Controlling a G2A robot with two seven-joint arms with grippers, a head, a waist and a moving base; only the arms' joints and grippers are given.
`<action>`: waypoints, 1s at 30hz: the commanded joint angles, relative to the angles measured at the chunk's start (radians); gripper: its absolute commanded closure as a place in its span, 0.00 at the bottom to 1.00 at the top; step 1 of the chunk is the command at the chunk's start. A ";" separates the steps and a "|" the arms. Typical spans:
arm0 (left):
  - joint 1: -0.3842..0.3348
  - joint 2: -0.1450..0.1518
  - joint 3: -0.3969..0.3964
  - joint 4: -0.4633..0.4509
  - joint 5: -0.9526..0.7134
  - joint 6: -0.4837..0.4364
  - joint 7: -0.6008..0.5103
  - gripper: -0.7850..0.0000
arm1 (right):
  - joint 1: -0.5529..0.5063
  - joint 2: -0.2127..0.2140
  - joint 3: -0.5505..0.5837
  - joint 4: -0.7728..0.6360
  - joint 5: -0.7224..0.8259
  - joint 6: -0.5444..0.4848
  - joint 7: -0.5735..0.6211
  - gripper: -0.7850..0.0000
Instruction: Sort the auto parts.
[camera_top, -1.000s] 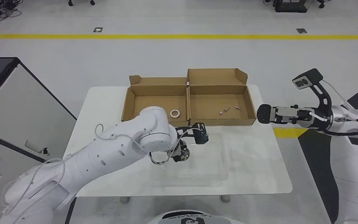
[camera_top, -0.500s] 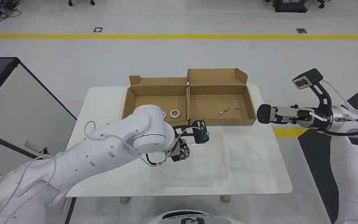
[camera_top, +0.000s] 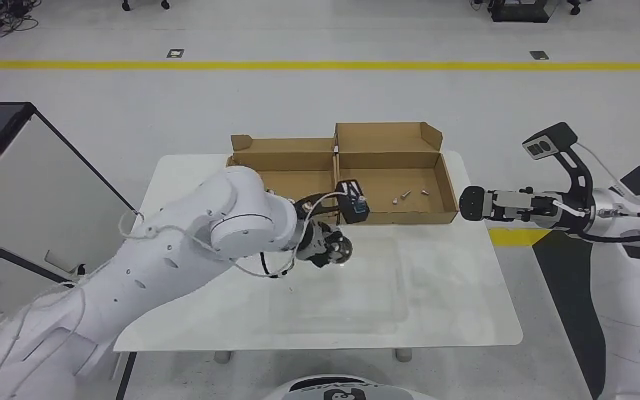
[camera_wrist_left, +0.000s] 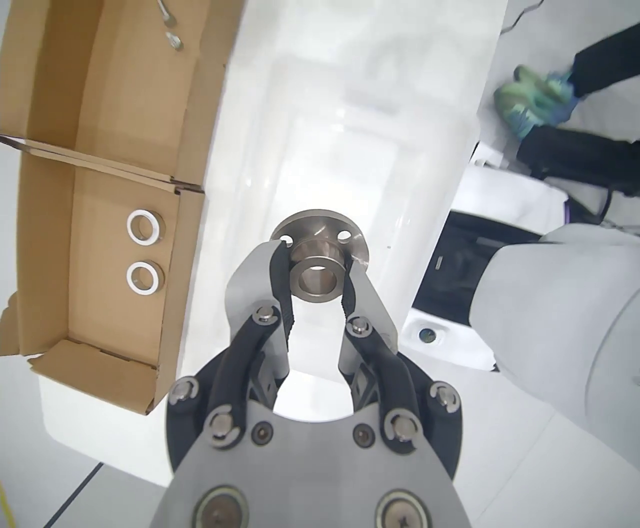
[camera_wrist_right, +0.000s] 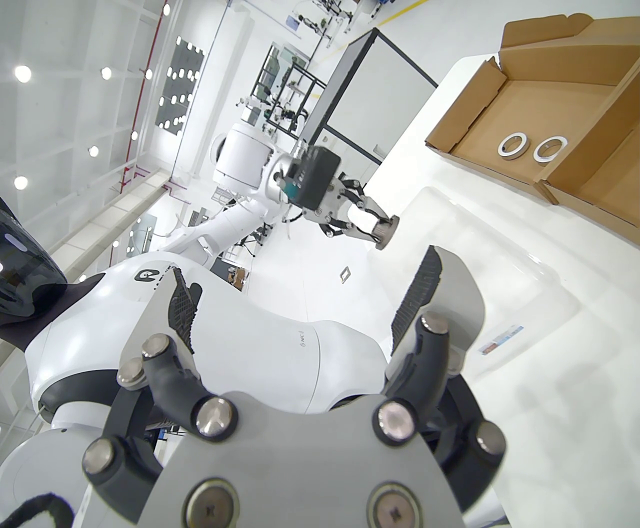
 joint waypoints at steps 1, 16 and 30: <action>0.021 0.016 -0.081 -0.007 -0.055 -0.014 0.023 1.00 | 0.000 0.000 0.000 0.000 0.000 0.000 0.000 0.00; 0.268 0.065 -0.499 -0.016 -0.752 -0.277 0.361 1.00 | 0.000 0.000 0.000 0.000 0.000 0.000 0.000 0.00; 0.289 0.037 -0.473 0.015 -1.336 -0.591 0.331 1.00 | 0.000 0.000 0.000 0.000 0.000 0.000 0.000 0.00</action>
